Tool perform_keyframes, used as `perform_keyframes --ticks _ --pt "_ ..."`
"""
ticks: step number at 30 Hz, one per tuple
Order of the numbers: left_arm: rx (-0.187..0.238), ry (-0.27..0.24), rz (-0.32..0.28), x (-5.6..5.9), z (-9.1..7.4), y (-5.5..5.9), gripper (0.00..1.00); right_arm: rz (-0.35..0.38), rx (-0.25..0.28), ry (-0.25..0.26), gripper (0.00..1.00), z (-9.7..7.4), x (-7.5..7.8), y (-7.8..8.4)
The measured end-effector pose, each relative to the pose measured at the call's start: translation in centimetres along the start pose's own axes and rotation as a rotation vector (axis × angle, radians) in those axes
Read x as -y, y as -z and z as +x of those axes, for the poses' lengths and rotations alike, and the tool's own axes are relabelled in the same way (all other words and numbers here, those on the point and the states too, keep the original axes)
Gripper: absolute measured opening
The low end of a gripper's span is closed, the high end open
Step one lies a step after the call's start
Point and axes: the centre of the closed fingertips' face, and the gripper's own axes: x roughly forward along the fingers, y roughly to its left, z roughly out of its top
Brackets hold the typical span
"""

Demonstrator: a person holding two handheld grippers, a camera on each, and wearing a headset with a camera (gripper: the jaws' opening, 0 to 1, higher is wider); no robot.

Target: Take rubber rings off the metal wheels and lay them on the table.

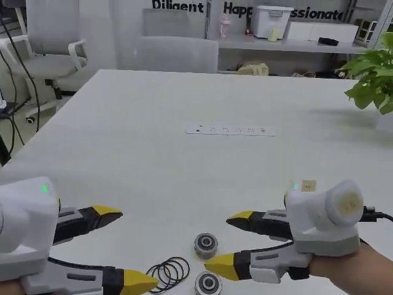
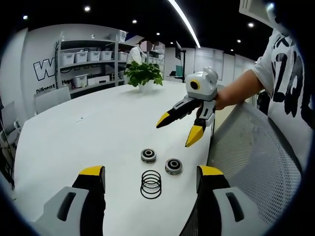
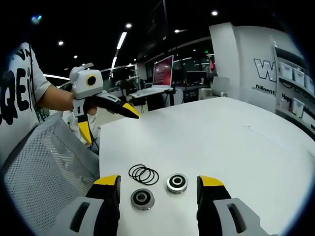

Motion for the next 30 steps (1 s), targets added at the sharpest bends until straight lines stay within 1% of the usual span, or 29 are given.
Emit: perform_keyframes --ticks 3,6,11,14,20,25,30 --pt "0.0 0.001 0.002 0.0 0.1 -0.1 0.74 -0.007 -0.006 0.012 0.63 -0.9 0.2 0.4" --pt "0.0 -0.001 0.006 0.0 0.2 -0.2 0.74 0.002 -0.003 0.025 0.65 -1.7 0.5 0.7" --pt "0.0 -0.005 0.005 0.0 0.1 -0.2 0.75 0.012 -0.006 0.04 0.67 -2.4 0.8 1.2" --pt "-0.001 -0.01 0.005 -0.1 0.1 -0.2 0.75 0.002 -0.012 0.039 0.69 -2.7 0.5 1.3" --pt "0.004 -0.022 0.005 -0.2 -0.2 -0.4 0.75 -0.008 -0.005 0.038 0.72 -3.5 0.3 1.1" --pt "0.008 -0.029 0.004 -0.1 -0.4 -0.4 0.75 -0.025 -0.012 0.043 0.74 -4.4 0.0 1.3" --pt "0.012 -0.035 0.001 -0.1 -0.6 -0.5 0.75 -0.021 -0.015 0.046 0.76 -5.1 -0.2 1.7"
